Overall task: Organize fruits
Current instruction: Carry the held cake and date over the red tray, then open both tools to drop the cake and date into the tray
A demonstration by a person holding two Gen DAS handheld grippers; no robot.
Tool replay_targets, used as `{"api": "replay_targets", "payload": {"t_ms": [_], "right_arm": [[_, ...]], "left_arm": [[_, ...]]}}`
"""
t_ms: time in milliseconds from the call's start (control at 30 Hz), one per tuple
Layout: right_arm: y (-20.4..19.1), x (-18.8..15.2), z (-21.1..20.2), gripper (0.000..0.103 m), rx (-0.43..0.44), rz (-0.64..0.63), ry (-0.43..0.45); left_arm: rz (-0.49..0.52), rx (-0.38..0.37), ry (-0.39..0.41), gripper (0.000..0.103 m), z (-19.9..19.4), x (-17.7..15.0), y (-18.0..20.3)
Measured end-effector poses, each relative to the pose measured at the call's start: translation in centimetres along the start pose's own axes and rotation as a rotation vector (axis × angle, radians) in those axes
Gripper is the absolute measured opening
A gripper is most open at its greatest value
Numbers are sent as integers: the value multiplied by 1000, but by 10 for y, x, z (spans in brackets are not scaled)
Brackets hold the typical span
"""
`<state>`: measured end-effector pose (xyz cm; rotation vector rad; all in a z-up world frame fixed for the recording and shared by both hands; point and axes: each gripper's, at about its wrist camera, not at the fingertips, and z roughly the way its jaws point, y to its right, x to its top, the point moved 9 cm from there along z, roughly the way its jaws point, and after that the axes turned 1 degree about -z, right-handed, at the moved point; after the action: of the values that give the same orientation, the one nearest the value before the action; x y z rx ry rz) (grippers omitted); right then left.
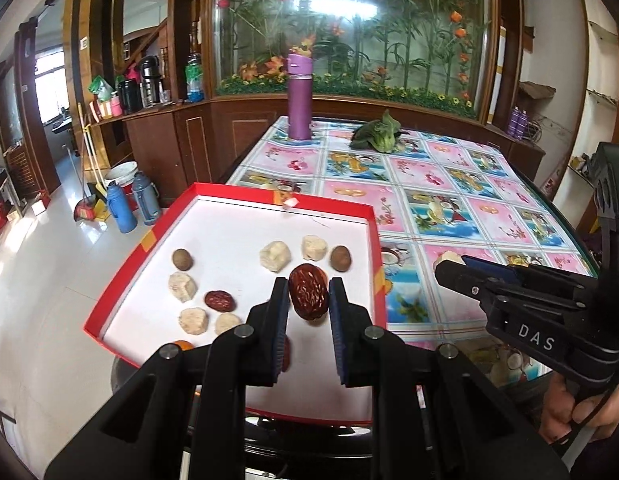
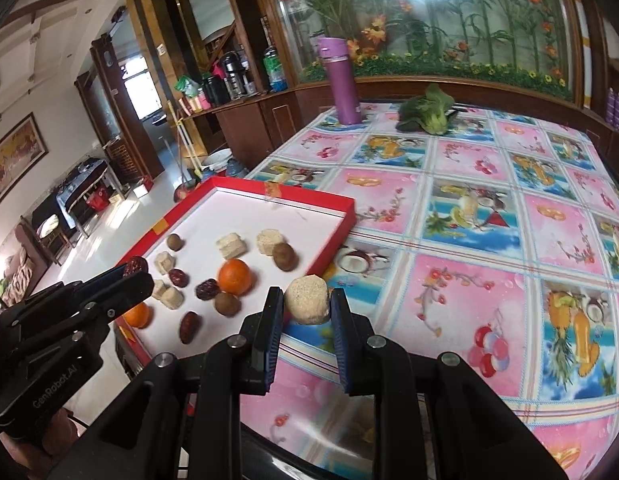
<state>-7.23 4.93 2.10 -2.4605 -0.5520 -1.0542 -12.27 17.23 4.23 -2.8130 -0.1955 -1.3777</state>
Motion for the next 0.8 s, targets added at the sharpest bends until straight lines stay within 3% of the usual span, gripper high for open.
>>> {"api": "replay_targets", "payload": {"t_ms": [200, 400, 800], "right_arm": [[-32, 9, 21, 23, 42, -53, -20], [-56, -5, 43, 23, 82, -85, -65], [-70, -35, 68, 23, 69, -156, -144]], "left_arm": [[-51, 70, 6, 22, 6, 4, -34], [-108, 144, -30, 22, 24, -5, -71], [-102, 192, -118, 23, 52, -25, -74]]}}
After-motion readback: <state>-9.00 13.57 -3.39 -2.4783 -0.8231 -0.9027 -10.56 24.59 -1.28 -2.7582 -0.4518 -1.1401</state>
